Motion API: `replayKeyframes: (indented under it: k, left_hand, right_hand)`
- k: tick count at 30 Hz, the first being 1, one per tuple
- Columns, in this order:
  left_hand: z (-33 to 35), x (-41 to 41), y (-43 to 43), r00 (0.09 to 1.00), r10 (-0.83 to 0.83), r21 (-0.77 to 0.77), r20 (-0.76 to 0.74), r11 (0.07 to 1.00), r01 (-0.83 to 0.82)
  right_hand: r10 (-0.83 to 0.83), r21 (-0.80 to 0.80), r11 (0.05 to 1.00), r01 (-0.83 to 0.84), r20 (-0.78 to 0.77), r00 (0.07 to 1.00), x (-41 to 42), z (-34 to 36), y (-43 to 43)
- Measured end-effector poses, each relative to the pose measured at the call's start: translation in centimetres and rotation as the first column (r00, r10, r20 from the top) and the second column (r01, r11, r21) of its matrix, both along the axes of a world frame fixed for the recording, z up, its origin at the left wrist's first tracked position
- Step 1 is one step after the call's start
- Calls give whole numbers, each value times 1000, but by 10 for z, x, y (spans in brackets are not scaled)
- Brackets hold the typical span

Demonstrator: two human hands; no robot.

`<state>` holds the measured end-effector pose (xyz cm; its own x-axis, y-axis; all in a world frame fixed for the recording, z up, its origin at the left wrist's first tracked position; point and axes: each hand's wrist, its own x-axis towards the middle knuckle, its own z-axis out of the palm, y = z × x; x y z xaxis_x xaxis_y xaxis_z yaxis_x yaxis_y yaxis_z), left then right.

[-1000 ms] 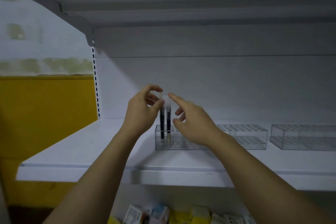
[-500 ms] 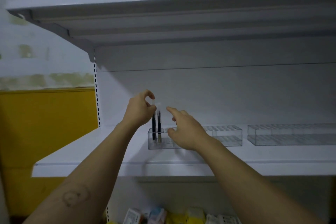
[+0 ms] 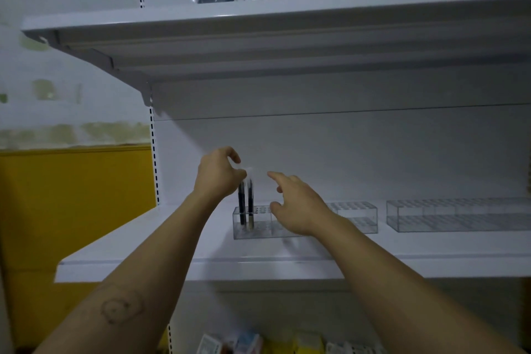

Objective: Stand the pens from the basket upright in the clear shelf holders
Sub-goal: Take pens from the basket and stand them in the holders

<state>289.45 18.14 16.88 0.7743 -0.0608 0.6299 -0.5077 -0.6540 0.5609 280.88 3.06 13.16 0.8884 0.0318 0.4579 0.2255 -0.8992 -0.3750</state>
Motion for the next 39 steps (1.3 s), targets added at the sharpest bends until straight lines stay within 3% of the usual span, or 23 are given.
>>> replayKeyframes:
  k: [5, 14, 18, 24, 33, 39]
  left_hand:
    - [-4, 6, -2, 998, 7, 104, -60, 995, -1]
    - [-25, -12, 11, 989, 23, 206, 149, 977, -54]
    - [-43, -43, 12, 971, 26, 290, 237, 952, -96]
    - [-85, -92, -7, 966, -102, 396, 237, 918, 0]
    - [-164, -170, -69, 952, -292, 474, 89, 853, 218]
    - [-268, -205, -110, 926, -310, 552, -214, 744, 377]
  right_hand:
    - [-8, -29, 1000, 7, -30, 1000, 7, 2, -2]
    - [-79, -213, 976, 42, -170, 982, 12, -21, -11]
    - [-81, -210, 976, 61, -85, 993, -4, -26, -17]
    - [-110, -175, 978, 116, 44, 993, -57, -34, -41]
    - [-263, 29, 965, 261, 131, 956, -166, -117, -91]
    - [-373, -49, 927, 372, -216, 902, -200, -227, -126]
